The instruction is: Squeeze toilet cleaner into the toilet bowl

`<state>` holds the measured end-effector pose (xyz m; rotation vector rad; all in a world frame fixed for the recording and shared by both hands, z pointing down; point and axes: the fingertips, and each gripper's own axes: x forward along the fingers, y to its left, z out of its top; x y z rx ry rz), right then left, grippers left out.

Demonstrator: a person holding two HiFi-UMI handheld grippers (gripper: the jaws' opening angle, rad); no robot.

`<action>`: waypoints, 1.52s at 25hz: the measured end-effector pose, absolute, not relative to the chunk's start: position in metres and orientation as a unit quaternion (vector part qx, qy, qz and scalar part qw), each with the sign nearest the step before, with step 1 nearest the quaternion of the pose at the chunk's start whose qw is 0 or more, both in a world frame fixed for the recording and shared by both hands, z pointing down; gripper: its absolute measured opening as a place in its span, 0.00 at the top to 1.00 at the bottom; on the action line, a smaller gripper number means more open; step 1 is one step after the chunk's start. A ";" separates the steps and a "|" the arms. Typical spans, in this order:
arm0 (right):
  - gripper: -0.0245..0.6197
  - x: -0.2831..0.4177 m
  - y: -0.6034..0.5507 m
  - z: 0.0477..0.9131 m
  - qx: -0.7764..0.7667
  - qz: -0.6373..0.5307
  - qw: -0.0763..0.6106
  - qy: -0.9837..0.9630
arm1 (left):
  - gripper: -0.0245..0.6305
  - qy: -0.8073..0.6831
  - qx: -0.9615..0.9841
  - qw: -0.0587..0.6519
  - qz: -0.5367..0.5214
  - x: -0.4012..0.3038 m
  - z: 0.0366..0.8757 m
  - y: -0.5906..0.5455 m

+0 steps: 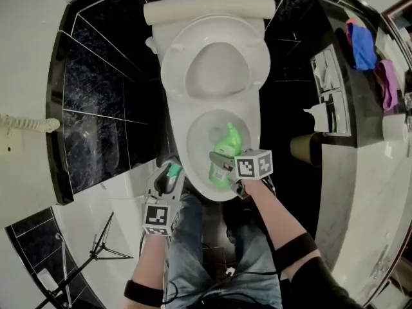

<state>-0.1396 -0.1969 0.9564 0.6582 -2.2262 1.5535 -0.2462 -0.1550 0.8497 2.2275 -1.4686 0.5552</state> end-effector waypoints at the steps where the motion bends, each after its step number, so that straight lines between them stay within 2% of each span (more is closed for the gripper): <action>1: 0.68 -0.138 -0.192 0.945 0.231 0.531 0.183 -0.795 | 0.73 -0.529 0.800 0.204 0.198 -0.244 0.840 -0.152; 12: 0.67 -0.107 -0.145 0.790 0.229 0.377 0.199 -0.875 | 0.73 -0.540 0.802 0.176 0.183 -0.215 0.730 -0.105; 20: 0.66 -0.058 -0.097 0.691 0.218 0.268 0.222 -0.912 | 0.73 -0.547 0.810 0.147 0.150 -0.178 0.640 -0.072; 26: 0.66 -0.012 -0.053 0.644 0.202 0.177 0.263 -0.927 | 0.73 -0.546 0.816 0.117 0.151 -0.146 0.587 -0.030; 38: 0.65 0.029 0.009 0.554 0.191 0.138 0.284 -0.930 | 0.73 -0.556 0.813 0.118 0.129 -0.124 0.487 0.033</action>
